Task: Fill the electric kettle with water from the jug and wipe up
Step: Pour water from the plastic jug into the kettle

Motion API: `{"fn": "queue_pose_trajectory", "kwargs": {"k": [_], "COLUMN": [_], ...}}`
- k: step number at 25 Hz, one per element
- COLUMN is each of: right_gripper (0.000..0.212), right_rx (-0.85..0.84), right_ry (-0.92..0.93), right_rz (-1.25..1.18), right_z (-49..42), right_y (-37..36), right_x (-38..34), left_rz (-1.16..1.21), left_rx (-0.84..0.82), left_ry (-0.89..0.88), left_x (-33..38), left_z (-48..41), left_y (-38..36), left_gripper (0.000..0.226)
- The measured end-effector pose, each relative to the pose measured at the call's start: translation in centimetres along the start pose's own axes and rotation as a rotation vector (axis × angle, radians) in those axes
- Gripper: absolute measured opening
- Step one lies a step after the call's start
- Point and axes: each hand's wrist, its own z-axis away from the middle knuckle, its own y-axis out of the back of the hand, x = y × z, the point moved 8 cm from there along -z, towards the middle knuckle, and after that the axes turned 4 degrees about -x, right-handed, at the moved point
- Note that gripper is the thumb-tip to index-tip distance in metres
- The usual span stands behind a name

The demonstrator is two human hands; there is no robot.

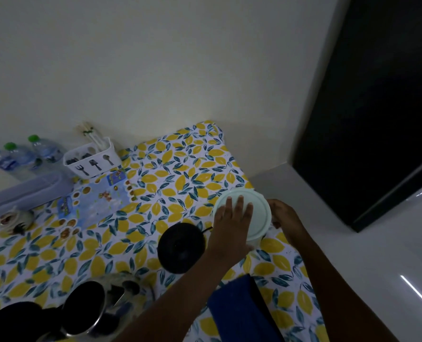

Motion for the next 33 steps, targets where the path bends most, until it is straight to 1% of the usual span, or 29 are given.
{"fn": "queue_pose_trajectory", "kwargs": {"k": [2,4,7,10,14,17,20,23,28,33], "right_gripper": [0.016,0.013,0.007,0.008,0.007,0.017,0.012,0.011,0.014,0.018], "right_rx": [0.071,0.121,0.125,0.087,-0.014,-0.075,-0.136,-0.157,-0.169,-0.165], "right_ry": [0.007,0.033,0.070,0.103,0.232,0.279,0.281,0.279,0.370,0.415], "right_rz": [-0.059,-0.101,-0.084,-0.059,-0.049,0.048,0.123,0.189,0.334,0.425], "right_z": [1.5,3.0,4.3,5.8,8.2,10.0,11.3,12.2,14.1,15.3], "right_y": [-0.4,-1.0,-2.4,-4.7,-9.3,-13.0,-16.7,-19.6,-23.2,-25.6], "right_x": [0.5,0.1,-1.6,-3.2,-6.7,-9.1,-10.9,-12.6,-16.8,-19.0], "left_rz": [-0.035,-0.050,0.038,0.139,0.180,0.255,0.329,0.382,0.484,0.575], "left_rx": [-0.022,-0.017,0.003,0.062,0.137,0.199,0.234,0.242,0.393,0.478], "left_ry": [0.011,0.014,0.025,0.056,0.157,0.235,0.299,0.368,0.405,0.411], "left_x": [0.1,-0.2,-1.5,-2.6,-4.4,-6.0,-8.1,-10.0,-11.5,-13.0], "left_z": [0.7,2.0,4.6,8.0,13.7,17.8,21.3,23.7,26.6,27.8], "left_y": [-0.2,-0.3,0.0,1.3,2.7,3.2,3.7,3.9,4.5,4.2], "left_gripper": [0.108,0.103,0.097,0.101,0.100,0.098,0.100,0.110,0.098,0.095]}}
